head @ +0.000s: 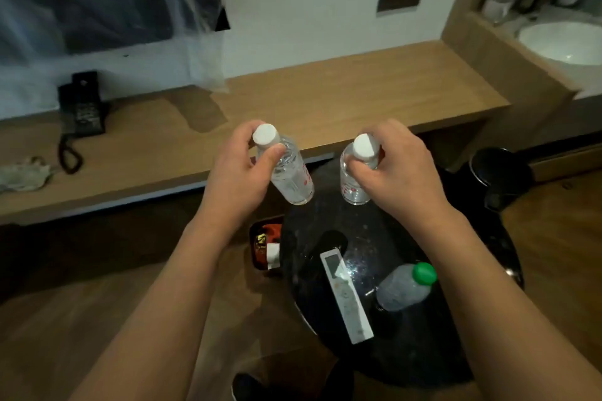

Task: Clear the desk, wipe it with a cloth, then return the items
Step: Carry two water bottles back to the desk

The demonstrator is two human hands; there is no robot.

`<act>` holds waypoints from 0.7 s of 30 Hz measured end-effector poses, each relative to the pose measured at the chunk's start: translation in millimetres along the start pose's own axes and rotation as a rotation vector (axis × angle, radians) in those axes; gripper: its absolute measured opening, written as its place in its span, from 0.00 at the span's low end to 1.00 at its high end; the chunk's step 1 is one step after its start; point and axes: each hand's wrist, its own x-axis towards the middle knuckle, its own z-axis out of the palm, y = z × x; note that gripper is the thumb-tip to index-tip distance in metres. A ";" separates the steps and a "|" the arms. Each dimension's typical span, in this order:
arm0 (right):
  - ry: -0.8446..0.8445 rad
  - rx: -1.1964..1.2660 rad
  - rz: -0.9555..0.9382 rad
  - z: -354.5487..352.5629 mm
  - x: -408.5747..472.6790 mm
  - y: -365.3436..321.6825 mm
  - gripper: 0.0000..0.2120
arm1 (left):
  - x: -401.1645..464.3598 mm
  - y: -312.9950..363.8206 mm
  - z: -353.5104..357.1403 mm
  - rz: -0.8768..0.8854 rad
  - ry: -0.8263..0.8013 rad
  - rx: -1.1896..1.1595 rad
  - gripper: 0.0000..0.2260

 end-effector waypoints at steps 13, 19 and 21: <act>-0.487 0.220 -0.446 194.5 -16.8 -273.9 0.10 | -161.9 -137.4 -253.7 -0.431 0.515 0.141 0.14; -0.669 0.337 -0.624 259.0 -60.6 -402.3 0.10 | -255.4 -162.7 -345.1 -0.542 0.819 0.236 0.11; -0.692 0.372 -0.702 279.1 -77.5 -438.7 0.11 | -285.4 -168.3 -367.2 -0.575 0.919 0.258 0.11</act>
